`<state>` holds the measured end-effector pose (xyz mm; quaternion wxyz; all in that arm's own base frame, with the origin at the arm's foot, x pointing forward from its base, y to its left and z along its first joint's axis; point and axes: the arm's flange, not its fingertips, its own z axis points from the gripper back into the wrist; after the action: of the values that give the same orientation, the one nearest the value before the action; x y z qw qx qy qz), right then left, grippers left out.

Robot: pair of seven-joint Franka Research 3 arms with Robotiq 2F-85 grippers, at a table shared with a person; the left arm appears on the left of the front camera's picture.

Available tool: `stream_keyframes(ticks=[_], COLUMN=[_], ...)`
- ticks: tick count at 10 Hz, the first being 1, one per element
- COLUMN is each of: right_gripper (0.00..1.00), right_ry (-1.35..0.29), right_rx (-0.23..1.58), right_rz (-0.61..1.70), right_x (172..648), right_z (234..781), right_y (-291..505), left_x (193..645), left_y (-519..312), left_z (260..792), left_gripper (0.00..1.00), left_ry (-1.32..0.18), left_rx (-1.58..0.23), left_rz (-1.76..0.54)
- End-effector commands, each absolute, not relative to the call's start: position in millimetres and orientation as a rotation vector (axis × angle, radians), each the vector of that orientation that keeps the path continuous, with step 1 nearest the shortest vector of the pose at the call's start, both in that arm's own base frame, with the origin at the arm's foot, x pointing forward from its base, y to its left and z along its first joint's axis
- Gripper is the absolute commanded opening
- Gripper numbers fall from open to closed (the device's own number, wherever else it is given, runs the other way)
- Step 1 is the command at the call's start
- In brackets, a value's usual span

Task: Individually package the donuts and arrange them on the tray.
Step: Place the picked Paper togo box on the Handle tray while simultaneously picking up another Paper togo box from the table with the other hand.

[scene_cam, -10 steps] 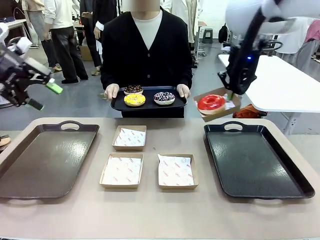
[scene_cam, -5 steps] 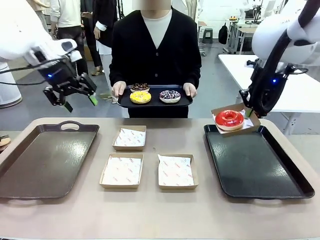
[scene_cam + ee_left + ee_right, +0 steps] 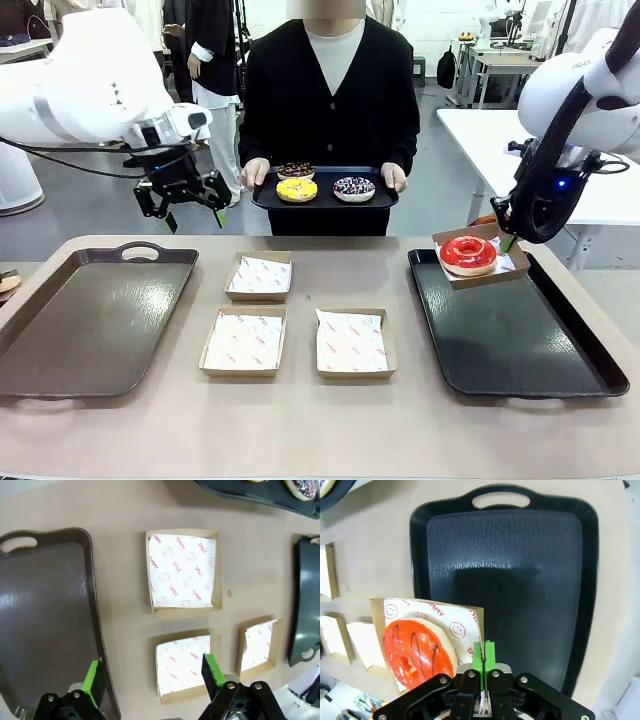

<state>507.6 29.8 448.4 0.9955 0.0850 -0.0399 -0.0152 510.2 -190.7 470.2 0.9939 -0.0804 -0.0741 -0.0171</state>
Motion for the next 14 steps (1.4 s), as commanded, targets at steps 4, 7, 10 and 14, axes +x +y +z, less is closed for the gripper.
stream_keyframes(ticks=[4, 7, 10, 14], right_gripper=[0.02, 0.02, 0.02, 0.02], right_ry=[-0.071, -0.071, -0.071, -0.071], right_rx=[0.181, 0.181, 0.181, 0.181], right_rz=[-0.041, -0.041, -0.041, -0.041], right_x=[509.1, 509.1, 509.1, 509.1], right_z=[442.6, 442.6, 442.6, 442.6], right_y=[26.5, 26.5, 26.5, 26.5], left_x=[538.1, 545.7, 548.0, 543.1], left_y=[-218.1, -227.2, -224.1, -220.7], left_z=[417.5, 379.7, 362.8, 362.0], left_gripper=[1.00, 1.00, 1.00, 1.00], left_ry=[-0.180, -0.159, -0.184, -0.136], left_rx=[-0.082, -0.048, -0.026, -0.055], left_rz=[-0.050, -0.068, -0.108, -0.113])
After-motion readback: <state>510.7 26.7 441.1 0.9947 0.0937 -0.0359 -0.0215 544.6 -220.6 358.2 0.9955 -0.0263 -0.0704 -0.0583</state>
